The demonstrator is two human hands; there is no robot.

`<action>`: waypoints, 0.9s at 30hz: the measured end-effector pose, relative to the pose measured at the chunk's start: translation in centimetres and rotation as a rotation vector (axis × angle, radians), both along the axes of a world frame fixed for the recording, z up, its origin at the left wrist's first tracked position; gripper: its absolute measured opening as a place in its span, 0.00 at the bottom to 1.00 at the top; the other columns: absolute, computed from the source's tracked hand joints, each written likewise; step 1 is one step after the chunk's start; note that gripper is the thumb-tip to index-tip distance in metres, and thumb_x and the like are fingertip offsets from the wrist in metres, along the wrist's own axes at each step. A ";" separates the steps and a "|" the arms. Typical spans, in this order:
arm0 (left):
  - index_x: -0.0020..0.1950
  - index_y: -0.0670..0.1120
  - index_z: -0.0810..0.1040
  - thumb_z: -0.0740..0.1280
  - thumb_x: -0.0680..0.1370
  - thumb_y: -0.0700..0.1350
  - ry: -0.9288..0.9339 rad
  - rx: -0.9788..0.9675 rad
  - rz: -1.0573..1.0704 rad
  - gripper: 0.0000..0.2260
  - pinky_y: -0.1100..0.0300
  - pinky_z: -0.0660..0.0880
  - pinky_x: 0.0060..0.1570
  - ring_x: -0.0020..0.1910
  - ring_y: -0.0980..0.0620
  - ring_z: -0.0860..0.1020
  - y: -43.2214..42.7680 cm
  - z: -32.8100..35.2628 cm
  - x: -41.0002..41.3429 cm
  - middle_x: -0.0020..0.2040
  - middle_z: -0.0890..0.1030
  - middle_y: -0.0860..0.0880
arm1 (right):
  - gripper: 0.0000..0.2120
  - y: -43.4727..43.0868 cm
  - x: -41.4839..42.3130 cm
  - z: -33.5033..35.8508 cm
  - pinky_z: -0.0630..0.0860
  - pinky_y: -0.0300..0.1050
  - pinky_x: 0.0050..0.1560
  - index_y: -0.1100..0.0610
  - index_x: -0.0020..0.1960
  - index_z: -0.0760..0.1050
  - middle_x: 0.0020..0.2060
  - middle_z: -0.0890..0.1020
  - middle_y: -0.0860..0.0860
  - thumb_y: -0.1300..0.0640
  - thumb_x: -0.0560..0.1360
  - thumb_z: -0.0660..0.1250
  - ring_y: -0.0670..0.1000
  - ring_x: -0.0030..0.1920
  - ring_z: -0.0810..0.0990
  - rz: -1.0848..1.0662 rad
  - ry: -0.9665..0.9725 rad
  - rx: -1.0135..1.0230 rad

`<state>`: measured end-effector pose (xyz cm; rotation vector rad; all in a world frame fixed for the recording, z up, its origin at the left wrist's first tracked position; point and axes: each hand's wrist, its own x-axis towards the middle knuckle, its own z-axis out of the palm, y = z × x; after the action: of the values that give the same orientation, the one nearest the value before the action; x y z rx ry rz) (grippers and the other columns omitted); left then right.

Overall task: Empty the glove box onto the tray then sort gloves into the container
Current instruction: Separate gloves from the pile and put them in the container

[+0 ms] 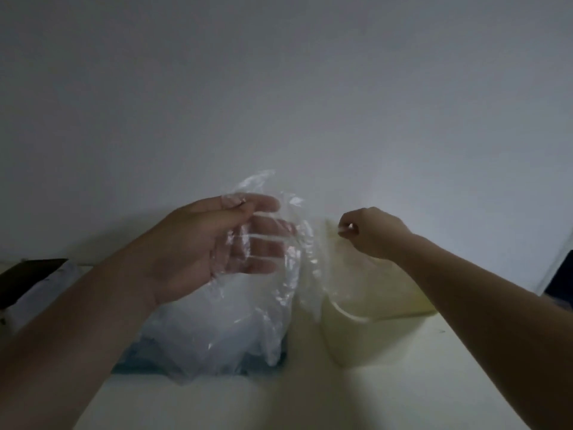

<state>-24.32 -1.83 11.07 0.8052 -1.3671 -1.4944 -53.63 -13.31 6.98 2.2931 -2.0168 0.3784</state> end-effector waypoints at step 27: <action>0.58 0.49 0.82 0.73 0.75 0.44 -0.811 -0.196 0.370 0.12 0.60 0.77 0.45 0.52 0.51 0.81 -10.1 -6.0 -9.3 0.55 0.82 0.51 | 0.29 5.6 2.9 0.0 0.65 0.46 0.73 0.49 0.82 0.60 0.79 0.67 0.52 0.45 0.83 0.62 0.54 0.76 0.68 0.049 -0.019 0.469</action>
<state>-33.60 -11.89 5.12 1.5310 -1.7708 -0.7352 -50.75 -7.75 7.00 2.6014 -2.2569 -0.0867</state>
